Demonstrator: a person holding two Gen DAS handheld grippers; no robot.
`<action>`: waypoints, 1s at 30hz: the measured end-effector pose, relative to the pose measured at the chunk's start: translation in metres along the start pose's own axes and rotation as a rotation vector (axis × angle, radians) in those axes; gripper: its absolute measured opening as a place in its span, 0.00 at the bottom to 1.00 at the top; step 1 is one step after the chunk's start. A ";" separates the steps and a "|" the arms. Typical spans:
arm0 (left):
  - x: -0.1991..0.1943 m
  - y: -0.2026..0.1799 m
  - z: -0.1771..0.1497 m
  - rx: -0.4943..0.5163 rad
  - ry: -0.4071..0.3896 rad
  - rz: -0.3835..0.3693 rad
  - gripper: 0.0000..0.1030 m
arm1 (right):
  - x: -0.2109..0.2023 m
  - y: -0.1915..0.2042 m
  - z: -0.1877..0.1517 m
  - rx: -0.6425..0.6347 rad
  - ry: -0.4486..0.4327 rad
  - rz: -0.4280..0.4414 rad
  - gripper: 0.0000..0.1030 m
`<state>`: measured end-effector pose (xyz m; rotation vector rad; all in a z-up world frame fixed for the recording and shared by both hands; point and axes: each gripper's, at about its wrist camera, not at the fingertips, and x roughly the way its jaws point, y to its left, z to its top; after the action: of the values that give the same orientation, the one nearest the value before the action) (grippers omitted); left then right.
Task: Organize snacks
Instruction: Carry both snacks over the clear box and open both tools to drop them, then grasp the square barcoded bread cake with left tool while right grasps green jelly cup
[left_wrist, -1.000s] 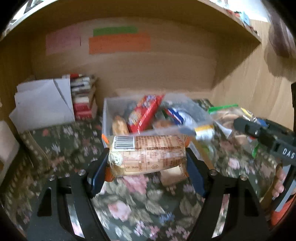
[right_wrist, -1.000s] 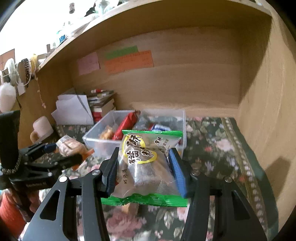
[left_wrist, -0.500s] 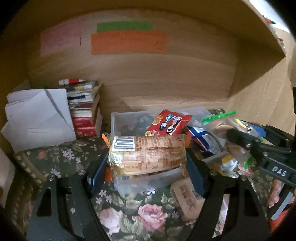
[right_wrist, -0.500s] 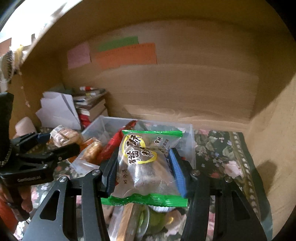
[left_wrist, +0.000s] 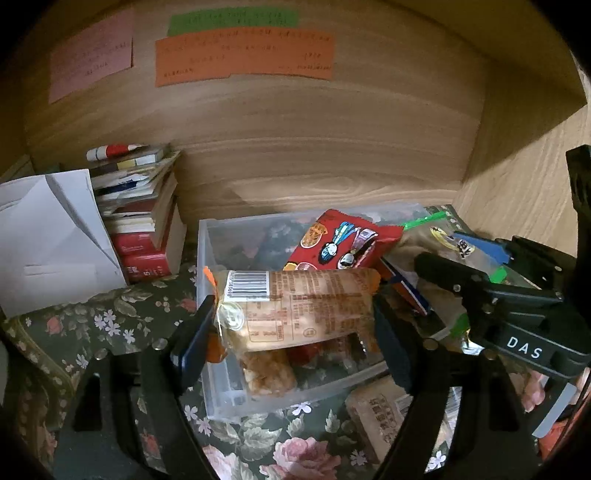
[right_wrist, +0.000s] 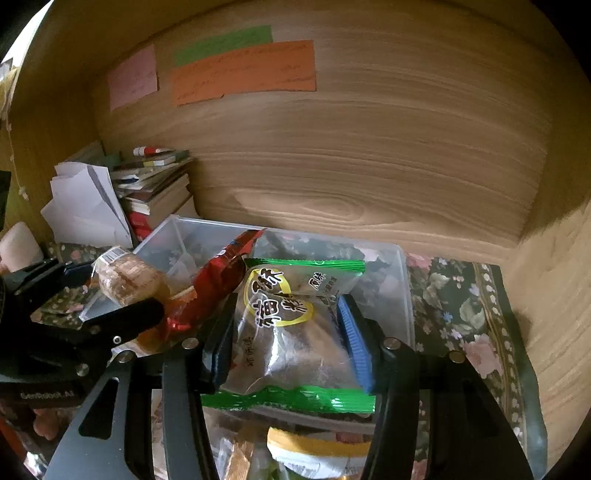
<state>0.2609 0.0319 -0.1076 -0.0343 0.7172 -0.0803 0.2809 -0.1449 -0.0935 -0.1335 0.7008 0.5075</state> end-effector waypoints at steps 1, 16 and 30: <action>0.001 0.001 0.000 -0.004 0.004 -0.001 0.82 | 0.001 0.001 0.001 0.000 0.004 -0.001 0.49; -0.044 -0.002 -0.006 -0.007 -0.059 -0.002 0.92 | -0.032 0.004 -0.001 -0.011 -0.005 0.031 0.67; -0.076 -0.030 -0.046 0.017 -0.038 -0.019 0.96 | -0.088 -0.010 -0.040 0.017 -0.049 0.051 0.71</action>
<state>0.1719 0.0087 -0.0904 -0.0268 0.6780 -0.1037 0.2054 -0.1998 -0.0671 -0.0870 0.6618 0.5512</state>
